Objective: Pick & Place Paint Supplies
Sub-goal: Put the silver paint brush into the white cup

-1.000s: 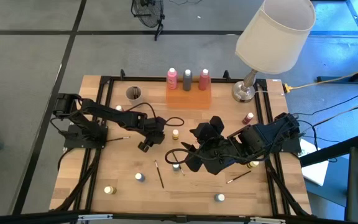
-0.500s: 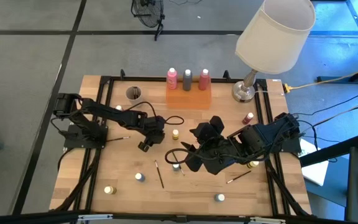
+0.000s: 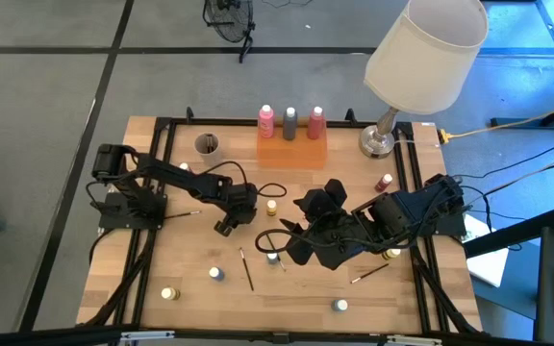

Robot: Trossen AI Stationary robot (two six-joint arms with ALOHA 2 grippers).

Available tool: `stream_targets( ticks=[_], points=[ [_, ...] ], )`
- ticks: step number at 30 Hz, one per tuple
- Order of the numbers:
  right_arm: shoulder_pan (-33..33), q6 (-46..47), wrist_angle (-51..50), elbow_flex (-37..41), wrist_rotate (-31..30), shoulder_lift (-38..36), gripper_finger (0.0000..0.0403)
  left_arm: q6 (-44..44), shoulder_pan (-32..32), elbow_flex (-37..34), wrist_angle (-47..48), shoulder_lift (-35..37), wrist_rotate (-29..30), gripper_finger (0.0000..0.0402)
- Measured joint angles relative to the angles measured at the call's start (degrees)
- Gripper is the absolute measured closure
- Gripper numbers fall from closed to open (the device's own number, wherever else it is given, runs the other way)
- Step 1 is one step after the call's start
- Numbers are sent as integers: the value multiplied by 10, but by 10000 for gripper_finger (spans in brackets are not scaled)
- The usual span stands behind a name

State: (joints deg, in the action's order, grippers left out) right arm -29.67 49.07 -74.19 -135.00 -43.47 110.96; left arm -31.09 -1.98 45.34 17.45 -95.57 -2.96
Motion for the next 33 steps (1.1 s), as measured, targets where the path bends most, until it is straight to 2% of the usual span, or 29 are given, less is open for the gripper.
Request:
stream_targets(
  ticks=[5,11,27,33],
  points=[
    [0,0,0,0,0,0,141,1,0,0,0,0,2,201],
    [1,0,-2,0,0,0,141,6,0,-1,4,-1,0,225],
    [5,-2,-2,0,1,0,141,8,0,-2,6,-4,-13,318],
    [5,-2,-2,0,1,0,141,10,0,-1,4,-12,-13,371]
  ],
)
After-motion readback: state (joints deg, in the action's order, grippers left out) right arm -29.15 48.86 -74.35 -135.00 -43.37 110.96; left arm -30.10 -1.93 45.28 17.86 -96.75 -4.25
